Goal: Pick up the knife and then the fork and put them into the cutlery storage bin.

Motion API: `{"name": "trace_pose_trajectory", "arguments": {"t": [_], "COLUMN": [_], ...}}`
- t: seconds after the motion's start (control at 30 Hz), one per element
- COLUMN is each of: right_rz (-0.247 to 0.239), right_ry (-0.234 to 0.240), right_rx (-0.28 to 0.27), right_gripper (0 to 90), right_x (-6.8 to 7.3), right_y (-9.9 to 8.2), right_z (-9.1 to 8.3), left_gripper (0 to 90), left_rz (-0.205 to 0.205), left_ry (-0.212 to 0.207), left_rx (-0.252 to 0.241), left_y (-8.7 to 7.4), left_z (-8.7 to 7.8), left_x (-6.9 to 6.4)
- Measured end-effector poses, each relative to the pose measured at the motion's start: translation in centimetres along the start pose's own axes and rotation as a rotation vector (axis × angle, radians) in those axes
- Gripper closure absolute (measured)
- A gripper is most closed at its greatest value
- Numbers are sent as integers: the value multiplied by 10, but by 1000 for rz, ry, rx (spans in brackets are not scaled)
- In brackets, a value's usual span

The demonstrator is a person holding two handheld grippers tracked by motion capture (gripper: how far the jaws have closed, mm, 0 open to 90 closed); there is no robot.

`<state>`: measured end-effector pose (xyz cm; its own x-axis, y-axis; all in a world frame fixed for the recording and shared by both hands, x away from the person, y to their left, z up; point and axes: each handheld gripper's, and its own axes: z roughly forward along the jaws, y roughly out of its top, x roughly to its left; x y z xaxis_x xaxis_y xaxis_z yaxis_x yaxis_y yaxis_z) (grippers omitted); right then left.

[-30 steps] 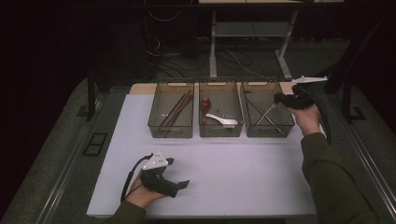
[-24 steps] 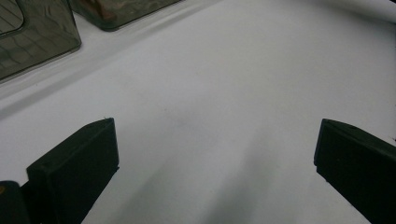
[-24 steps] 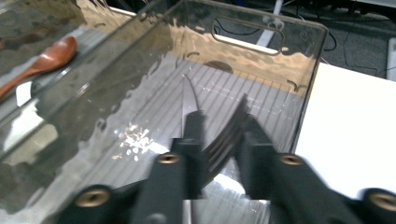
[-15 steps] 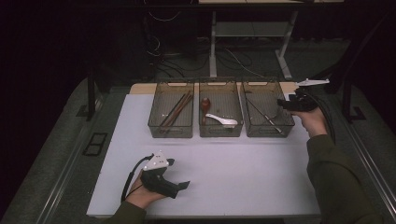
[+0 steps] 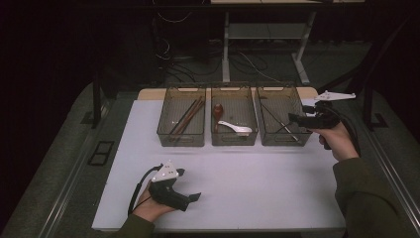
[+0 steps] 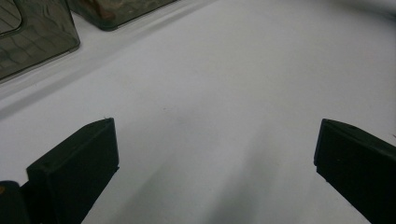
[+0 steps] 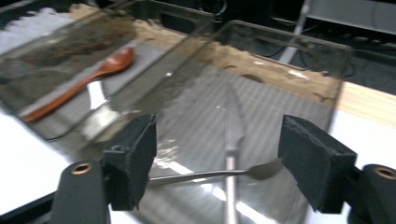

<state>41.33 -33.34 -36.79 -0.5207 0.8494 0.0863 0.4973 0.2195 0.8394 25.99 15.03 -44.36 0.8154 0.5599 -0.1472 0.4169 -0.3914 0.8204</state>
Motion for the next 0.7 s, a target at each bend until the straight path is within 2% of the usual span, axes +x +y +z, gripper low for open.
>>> {"name": "trace_pose_trajectory", "arguments": {"t": [0.2, 0.5, 0.7], "right_rz": [-32, -27, -46], "right_ry": [29, 98, 133], "right_rx": [3, -31, -33], "right_gripper": [221, 196, 181], "right_x": [20, 46, 60], "right_y": [-11, -34, -49], "right_z": [-10, -25, -32], "left_gripper": [0, 0, 0], "left_rz": [9, 10, 15], "left_ry": [3, 8, 5], "left_rx": [1, -2, -4], "left_y": [0, -1, -1], "left_z": [-1, -2, -2], "left_x": [1, 4, 4]}}
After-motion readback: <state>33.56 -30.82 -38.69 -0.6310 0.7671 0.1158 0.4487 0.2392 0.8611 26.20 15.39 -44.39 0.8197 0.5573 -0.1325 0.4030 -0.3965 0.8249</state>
